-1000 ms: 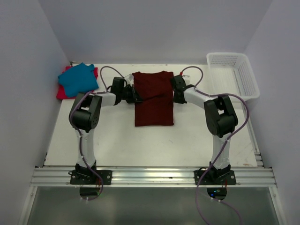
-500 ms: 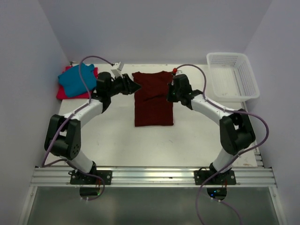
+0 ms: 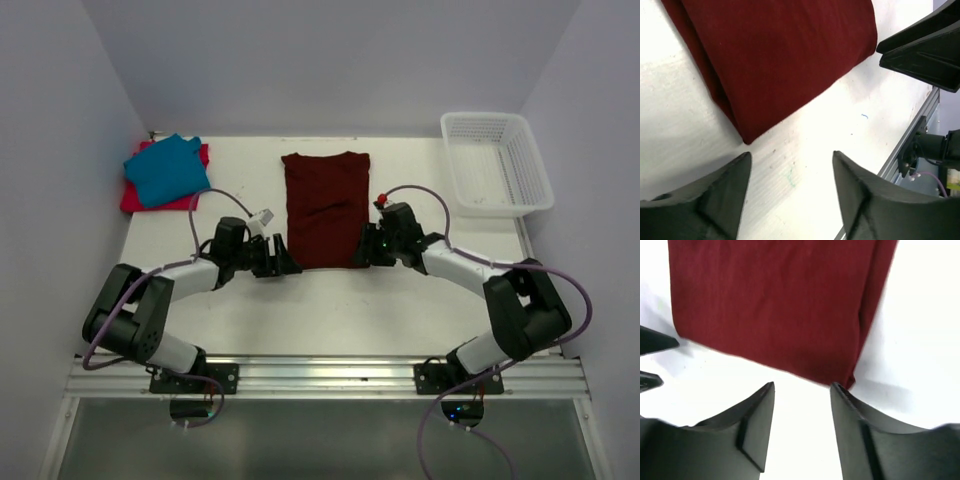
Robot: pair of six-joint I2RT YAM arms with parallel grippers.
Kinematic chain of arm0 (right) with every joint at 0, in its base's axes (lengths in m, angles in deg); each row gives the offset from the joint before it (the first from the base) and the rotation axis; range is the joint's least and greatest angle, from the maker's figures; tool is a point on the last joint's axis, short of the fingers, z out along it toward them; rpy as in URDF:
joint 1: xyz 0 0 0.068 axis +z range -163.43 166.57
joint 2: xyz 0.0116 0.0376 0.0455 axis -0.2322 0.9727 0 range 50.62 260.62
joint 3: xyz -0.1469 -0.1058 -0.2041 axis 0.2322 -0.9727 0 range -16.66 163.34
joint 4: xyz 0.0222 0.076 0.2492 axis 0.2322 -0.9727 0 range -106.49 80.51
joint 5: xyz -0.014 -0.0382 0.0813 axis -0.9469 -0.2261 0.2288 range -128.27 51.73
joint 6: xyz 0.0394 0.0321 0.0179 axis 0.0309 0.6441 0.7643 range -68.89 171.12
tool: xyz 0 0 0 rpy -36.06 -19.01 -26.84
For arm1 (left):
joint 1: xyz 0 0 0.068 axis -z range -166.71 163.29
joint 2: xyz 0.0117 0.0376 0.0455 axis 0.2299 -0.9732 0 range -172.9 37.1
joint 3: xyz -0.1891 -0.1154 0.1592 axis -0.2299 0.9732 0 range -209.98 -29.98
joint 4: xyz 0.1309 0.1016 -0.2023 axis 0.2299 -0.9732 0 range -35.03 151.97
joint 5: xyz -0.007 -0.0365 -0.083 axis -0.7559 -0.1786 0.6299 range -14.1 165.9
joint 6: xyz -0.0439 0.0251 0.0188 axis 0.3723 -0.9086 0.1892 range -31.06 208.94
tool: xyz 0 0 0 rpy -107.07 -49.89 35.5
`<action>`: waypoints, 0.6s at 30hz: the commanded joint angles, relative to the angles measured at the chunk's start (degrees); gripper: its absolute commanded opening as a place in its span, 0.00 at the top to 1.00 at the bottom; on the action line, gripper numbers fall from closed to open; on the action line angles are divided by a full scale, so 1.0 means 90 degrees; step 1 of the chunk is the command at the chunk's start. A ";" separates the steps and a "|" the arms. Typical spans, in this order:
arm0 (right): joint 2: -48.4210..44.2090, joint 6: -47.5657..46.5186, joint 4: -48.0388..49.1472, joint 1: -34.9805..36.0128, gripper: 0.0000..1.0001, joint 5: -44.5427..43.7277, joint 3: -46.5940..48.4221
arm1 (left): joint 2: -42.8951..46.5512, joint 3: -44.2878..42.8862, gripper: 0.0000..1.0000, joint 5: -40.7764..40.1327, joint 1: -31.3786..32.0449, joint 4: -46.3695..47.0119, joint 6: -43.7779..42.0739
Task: Fold and stack the t-shirts
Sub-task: Fold the folded rectangular tshirt in 1/3 of the way
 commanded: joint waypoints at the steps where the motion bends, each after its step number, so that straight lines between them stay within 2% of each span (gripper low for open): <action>1: -0.0624 -0.0030 0.0049 0.0001 0.46 -0.0071 -0.0366 | 0.0572 0.0272 0.27 -0.0285 0.0002 0.0096 -0.0348; 5: -0.0908 0.0009 0.0116 -0.0009 0.38 -0.0188 -0.0805 | 0.0758 0.0536 0.15 -0.0451 0.0002 0.0310 -0.0368; 18: -0.0421 0.0214 0.0712 -0.0077 0.37 -0.0657 -0.1206 | -0.0921 0.0800 0.14 0.0212 -0.0075 0.2653 0.0481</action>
